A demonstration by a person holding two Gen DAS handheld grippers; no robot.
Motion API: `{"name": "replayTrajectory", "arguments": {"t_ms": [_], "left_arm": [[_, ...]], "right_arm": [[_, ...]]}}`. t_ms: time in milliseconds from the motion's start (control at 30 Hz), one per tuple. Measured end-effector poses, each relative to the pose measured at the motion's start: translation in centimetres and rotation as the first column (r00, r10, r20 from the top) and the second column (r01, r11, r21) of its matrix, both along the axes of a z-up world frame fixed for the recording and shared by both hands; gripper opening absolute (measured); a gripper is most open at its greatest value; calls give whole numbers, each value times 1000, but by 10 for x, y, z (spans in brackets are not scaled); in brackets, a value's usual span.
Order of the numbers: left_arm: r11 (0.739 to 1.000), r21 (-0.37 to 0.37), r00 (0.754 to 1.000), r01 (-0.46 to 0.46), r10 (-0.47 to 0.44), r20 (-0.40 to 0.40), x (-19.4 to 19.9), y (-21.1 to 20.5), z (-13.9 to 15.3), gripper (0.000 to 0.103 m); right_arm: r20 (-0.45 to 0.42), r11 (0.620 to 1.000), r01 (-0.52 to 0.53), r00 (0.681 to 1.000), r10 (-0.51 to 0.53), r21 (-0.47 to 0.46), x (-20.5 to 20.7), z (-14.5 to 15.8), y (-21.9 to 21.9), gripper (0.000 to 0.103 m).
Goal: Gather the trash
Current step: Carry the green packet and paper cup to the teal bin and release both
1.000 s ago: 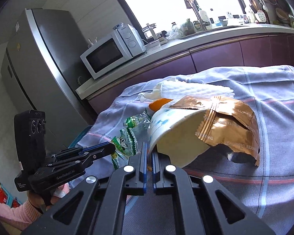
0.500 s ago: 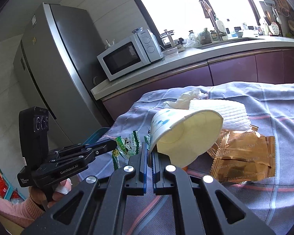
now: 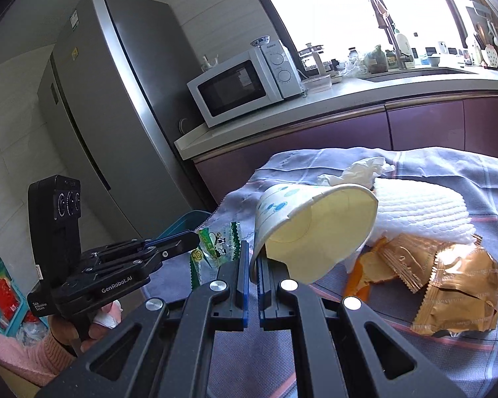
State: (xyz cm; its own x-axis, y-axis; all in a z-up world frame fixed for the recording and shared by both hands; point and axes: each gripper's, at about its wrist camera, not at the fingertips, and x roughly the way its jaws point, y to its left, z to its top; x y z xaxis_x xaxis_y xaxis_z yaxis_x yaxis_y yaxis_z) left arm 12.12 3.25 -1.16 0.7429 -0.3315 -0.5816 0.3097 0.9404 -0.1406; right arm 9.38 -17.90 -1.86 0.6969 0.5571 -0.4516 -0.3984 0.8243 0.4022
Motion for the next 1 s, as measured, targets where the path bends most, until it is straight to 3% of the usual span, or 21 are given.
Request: {"name": "replayTrajectory", "arguments": {"t_ms": [533, 1000], "left_arm": [[989, -22, 989, -145, 146, 20, -1, 59, 11, 6], [952, -24, 952, -304, 304, 20, 3, 129, 9, 6]], "right_arm": [[-24, 988, -157, 987, 157, 2, 37, 7, 58, 3], [-46, 953, -300, 953, 299, -28, 71, 12, 130, 3]]}}
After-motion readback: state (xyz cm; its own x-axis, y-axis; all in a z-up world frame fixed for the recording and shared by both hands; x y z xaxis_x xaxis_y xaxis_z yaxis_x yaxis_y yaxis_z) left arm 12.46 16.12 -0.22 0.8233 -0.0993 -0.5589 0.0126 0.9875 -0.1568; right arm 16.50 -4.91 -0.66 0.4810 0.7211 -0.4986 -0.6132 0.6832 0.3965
